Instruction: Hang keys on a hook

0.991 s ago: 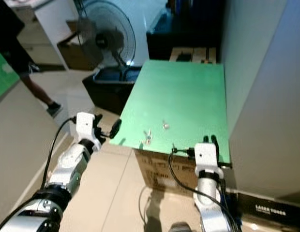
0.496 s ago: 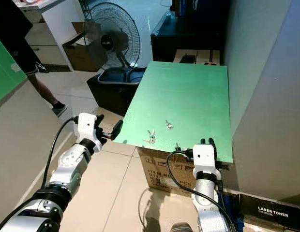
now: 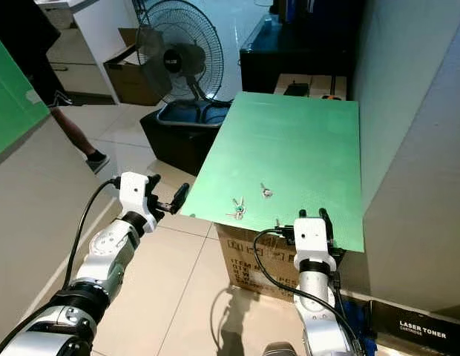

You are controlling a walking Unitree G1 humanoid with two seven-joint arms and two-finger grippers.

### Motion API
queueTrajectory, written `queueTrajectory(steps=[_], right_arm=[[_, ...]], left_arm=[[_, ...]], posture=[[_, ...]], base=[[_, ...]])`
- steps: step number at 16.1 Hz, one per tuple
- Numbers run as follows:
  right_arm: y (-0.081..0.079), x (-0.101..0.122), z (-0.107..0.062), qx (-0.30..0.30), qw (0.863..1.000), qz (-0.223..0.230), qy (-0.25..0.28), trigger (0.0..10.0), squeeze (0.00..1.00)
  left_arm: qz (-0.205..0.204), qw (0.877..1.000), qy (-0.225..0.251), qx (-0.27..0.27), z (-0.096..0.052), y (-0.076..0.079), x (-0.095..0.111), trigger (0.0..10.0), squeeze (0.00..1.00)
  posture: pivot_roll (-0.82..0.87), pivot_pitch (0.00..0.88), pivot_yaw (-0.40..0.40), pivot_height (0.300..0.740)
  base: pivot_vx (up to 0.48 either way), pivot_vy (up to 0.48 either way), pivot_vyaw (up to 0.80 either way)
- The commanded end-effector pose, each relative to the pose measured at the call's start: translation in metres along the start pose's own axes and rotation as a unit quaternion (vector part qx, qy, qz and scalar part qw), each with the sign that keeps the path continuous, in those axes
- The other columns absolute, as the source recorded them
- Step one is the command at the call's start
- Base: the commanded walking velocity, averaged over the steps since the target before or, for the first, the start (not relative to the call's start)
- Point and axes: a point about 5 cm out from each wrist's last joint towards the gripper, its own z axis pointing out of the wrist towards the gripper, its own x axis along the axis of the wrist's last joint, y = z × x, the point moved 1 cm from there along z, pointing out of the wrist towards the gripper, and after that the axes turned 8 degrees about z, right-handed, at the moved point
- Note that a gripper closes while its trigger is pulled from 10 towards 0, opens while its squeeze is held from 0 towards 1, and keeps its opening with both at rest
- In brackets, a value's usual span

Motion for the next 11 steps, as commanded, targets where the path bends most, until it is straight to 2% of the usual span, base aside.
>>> queueTrajectory(steps=[1, 3, 11], right_arm=[[-0.006, -0.001, 0.001, 0.011, 1.000, 0.003, -0.006, 10.0, 1.00], [-0.006, -0.001, 0.002, 0.015, 1.000, 0.004, -0.006, 10.0, 1.00], [-0.009, -0.002, 0.002, 0.031, 0.999, 0.003, -0.008, 10.0, 1.00]], left_arm=[[0.011, 1.000, -0.003, -0.006, -0.002, -0.001, -0.001, 10.0, 0.00], [0.025, 0.999, -0.004, -0.026, -0.003, 0.005, -0.002, 10.0, 0.00], [0.029, 0.999, -0.007, -0.044, -0.006, 0.012, -0.004, 10.0, 0.00]], posture=[[-0.27, 0.000, 0.167, 0.740], [-0.26, 0.000, 0.165, 0.740], [-0.26, 0.000, 0.158, 0.740]], base=[[0.000, 0.000, 0.00], [0.000, 0.000, 0.00], [0.000, 0.000, 0.00]])
